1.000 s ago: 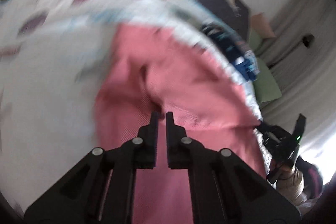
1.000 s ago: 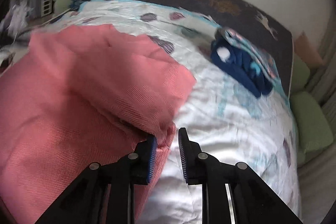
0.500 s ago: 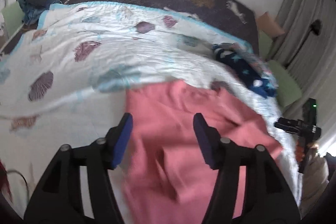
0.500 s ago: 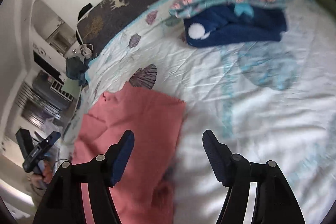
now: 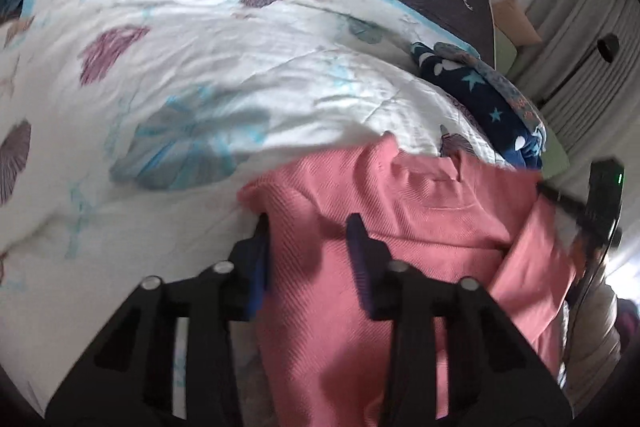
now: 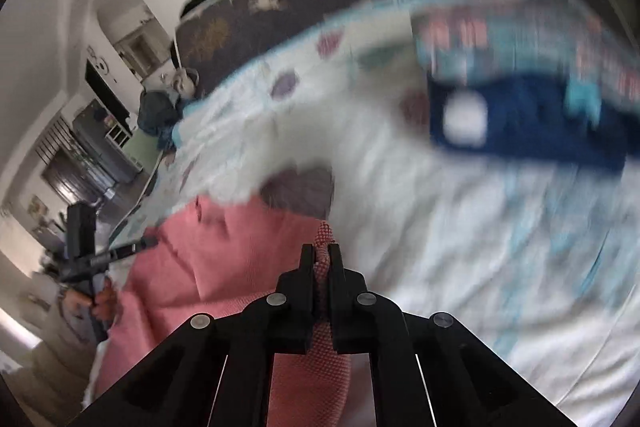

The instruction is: Fold small clothes

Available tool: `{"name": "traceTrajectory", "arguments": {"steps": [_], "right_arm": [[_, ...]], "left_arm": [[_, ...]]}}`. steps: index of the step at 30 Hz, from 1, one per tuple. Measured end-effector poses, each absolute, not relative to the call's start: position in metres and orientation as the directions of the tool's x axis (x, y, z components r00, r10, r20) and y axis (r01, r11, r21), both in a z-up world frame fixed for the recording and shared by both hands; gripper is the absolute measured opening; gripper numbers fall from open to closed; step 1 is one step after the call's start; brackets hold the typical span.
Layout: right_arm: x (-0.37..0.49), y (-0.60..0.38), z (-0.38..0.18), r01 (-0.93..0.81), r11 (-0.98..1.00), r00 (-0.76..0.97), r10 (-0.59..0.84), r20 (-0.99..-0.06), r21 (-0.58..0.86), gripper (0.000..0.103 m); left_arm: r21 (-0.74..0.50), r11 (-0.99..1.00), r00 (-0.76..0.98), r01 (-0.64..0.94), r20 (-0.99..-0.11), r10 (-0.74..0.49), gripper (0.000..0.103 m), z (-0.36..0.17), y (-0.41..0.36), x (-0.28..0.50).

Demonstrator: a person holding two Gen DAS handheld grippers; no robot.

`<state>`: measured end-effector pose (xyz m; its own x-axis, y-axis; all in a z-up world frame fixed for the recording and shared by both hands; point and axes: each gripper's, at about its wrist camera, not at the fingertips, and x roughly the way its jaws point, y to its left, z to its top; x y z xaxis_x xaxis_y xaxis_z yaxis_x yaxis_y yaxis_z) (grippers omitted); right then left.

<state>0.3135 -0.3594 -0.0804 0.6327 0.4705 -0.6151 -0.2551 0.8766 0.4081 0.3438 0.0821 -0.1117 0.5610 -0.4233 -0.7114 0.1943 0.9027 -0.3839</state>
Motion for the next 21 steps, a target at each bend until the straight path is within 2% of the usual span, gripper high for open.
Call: {"name": "traceTrajectory", "arguments": {"steps": [3,6,8,11,13,16,18,21], "right_arm": [[0.339,-0.376,-0.075,-0.186,0.912,0.672,0.391,-0.630,0.367,0.004],[0.361,-0.372,-0.098,-0.158,0.930,0.588,0.359,-0.724,0.333,0.008],[0.361,-0.365,-0.112,-0.142,0.954,0.544,0.299,-0.784,0.266,0.015],[0.341,-0.376,-0.104,-0.106,0.958,0.612,0.273,-0.742,0.265,0.026],[0.323,-0.391,-0.094,-0.078,0.951,0.643,0.276,-0.715,0.298,0.026],[0.284,-0.398,-0.082,-0.136,0.937,0.631,0.331,-0.702,0.320,0.026],[0.252,-0.392,-0.080,-0.165,0.940,0.614,0.336,-0.714,0.300,0.028],[0.217,-0.388,-0.084,-0.176,0.945,0.604,0.324,-0.728,0.274,0.037]], "left_arm": [[-0.375,0.910,0.595,0.174,-0.697,-0.401,0.038,-0.109,0.084,0.346],[-0.390,0.907,0.586,0.157,-0.702,-0.403,0.038,-0.114,0.091,0.346],[-0.386,0.913,0.588,0.134,-0.711,-0.387,0.038,-0.115,0.097,0.345],[-0.420,0.901,0.610,0.111,-0.687,-0.395,0.038,-0.106,0.106,0.330],[-0.438,0.884,0.615,0.161,-0.657,-0.437,0.039,-0.093,0.102,0.308],[-0.461,0.850,0.564,0.255,-0.643,-0.518,0.066,-0.084,0.085,0.274],[-0.469,0.826,0.512,0.313,-0.649,-0.562,0.067,-0.085,0.067,0.250],[-0.499,0.794,0.426,0.347,-0.670,-0.607,0.067,-0.096,0.040,0.236]]}}
